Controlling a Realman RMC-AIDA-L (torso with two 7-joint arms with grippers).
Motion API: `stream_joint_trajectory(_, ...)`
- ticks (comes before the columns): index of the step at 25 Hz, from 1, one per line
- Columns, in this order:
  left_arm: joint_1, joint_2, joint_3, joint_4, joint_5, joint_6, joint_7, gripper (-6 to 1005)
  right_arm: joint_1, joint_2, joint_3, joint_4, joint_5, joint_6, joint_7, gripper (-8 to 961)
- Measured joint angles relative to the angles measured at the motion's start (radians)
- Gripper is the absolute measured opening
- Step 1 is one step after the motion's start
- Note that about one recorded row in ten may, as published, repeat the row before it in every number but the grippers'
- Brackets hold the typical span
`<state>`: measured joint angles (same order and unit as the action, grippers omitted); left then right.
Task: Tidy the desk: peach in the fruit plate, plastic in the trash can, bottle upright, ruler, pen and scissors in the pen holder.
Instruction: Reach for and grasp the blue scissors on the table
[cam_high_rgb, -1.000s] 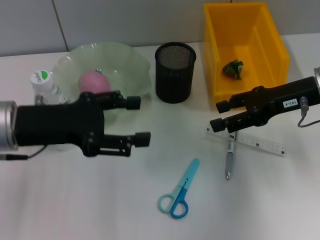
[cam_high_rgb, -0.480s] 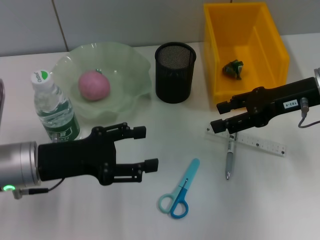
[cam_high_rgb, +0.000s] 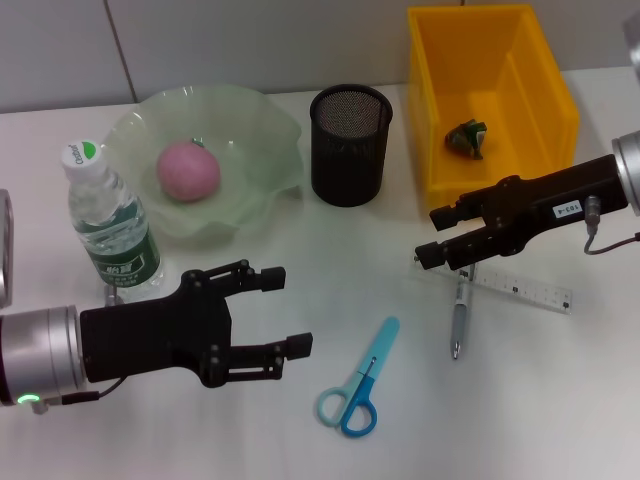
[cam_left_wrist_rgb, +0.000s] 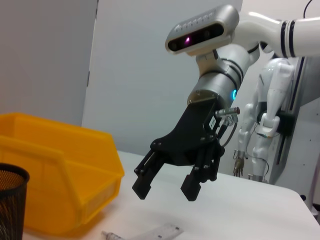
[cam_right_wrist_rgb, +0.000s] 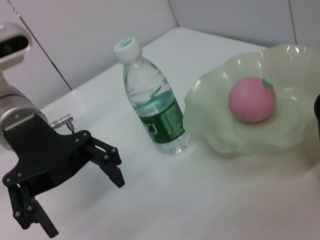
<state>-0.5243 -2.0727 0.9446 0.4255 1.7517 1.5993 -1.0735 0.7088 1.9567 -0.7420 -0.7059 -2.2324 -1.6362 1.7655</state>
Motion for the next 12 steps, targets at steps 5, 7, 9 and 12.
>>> stream_joint_trajectory(5, 0.001, 0.000, 0.005, -0.009, -0.003, 0.001, 0.012, 844, 0.016, 0.001, -0.014, 0.004, -0.002, 0.006, 0.014, 792)
stream_joint_trajectory(7, -0.004, 0.000, 0.005, -0.009, -0.002, 0.005, 0.013, 844, 0.024, 0.002, -0.024, 0.003, -0.002, -0.008, 0.019, 791)
stream_joint_trajectory(9, -0.008, 0.001, 0.007, -0.007, 0.001, 0.006, 0.018, 843, 0.028, 0.005, -0.042, -0.006, -0.004, -0.013, 0.028, 791)
stream_joint_trajectory(12, -0.011, 0.002, 0.014, -0.002, 0.002, -0.001, 0.024, 843, 0.030, 0.010, -0.052, -0.017, -0.003, -0.012, 0.036, 791)
